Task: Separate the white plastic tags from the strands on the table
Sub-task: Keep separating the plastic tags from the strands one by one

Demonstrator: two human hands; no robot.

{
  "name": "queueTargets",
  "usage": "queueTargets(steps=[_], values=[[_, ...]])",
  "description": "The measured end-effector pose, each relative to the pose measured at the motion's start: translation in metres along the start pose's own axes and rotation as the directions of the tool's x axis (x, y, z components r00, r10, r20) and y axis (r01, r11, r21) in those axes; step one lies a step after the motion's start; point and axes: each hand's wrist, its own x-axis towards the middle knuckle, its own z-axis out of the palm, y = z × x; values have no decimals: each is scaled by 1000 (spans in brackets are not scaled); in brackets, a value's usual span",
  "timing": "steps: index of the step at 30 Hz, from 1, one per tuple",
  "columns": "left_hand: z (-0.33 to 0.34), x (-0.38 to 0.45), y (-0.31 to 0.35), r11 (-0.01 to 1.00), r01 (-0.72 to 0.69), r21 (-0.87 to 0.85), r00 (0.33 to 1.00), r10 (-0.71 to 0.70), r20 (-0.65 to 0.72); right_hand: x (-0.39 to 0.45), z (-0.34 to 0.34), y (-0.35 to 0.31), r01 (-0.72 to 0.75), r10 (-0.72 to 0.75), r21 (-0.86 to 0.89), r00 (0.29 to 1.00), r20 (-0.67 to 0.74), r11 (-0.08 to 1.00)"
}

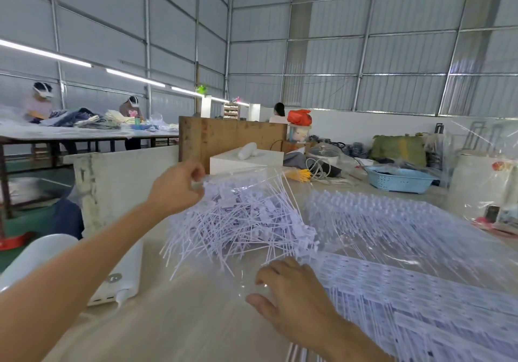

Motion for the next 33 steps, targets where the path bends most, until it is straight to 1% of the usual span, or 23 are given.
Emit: queueTargets(steps=[1,2,3,4,5,8,10,12,14,17,18,20,21,23,24,25,26,27,28,29,30,31,33], values=[[1,-2,-7,977,3,214,983,-42,177,-1,-1,2,-8,8,-1,1000,5,1000],[4,-4,-14,922,-27,386,945,-102,310,-1,-1,4,-19,19,-2,999,29,1000],[6,-6,-20,880,-48,472,922,-143,361,-2,0,6,-33,33,0,997,63,999],[7,-8,-24,876,-48,480,926,-142,351,-2,1,8,-48,47,2,994,99,999],[6,-8,-26,899,-23,438,938,-133,322,-3,3,10,-58,58,1,990,127,998],[-1,-1,-31,980,69,185,977,-104,187,-6,6,13,-52,56,-27,985,165,998],[-9,4,-35,987,82,135,992,-94,88,-9,4,13,-51,48,14,985,166,999],[-16,12,-42,982,39,186,998,-31,-49,-14,-4,13,-50,39,98,992,117,994],[-18,18,-53,962,-15,272,988,56,-143,-21,-19,17,-37,37,147,999,5,989],[-10,33,-77,914,-39,403,993,81,-88,-45,-48,36,-76,99,177,988,-122,981],[-7,38,-80,904,-14,428,997,47,-67,-57,-58,45,-114,135,181,985,-111,977],[-1,43,-75,915,20,402,999,-32,22,-84,-76,62,-193,195,259,981,16,946],[3,41,-65,930,-8,367,999,-10,46,-98,-82,68,-226,203,329,974,103,917],[1,16,-20,962,-185,199,982,190,-5,-122,-87,71,-263,167,445,955,245,856],[-3,-6,10,946,-318,68,948,318,23,-133,-86,70,-264,137,481,949,283,836],[-10,-31,41,899,-431,-79,886,439,152,-143,-84,69,-261,113,507,946,304,822],[-17,-57,72,856,-461,-232,781,516,351,-150,-81,67,-260,97,520,943,320,813],[-22,-81,98,845,-408,-345,634,534,559,-156,-79,65,-262,91,515,938,334,816],[-20,-100,115,852,-334,-404,481,522,704,-160,-75,66,-256,96,484,939,330,837],[-13,-114,127,853,-291,-433,384,519,764,-161,-72,69,-239,116,422,948,298,874],[-3,-124,134,844,-297,-447,356,532,768,-161,-70,74,-228,153,325,959,239,918],[7,-129,141,828,-333,-452,366,555,747,-159,-68,81,-231,196,216,966,171,949],[32,-135,156,804,-401,-440,441,590,676,-156,-64,94,-261,253,84,962,102,962]])
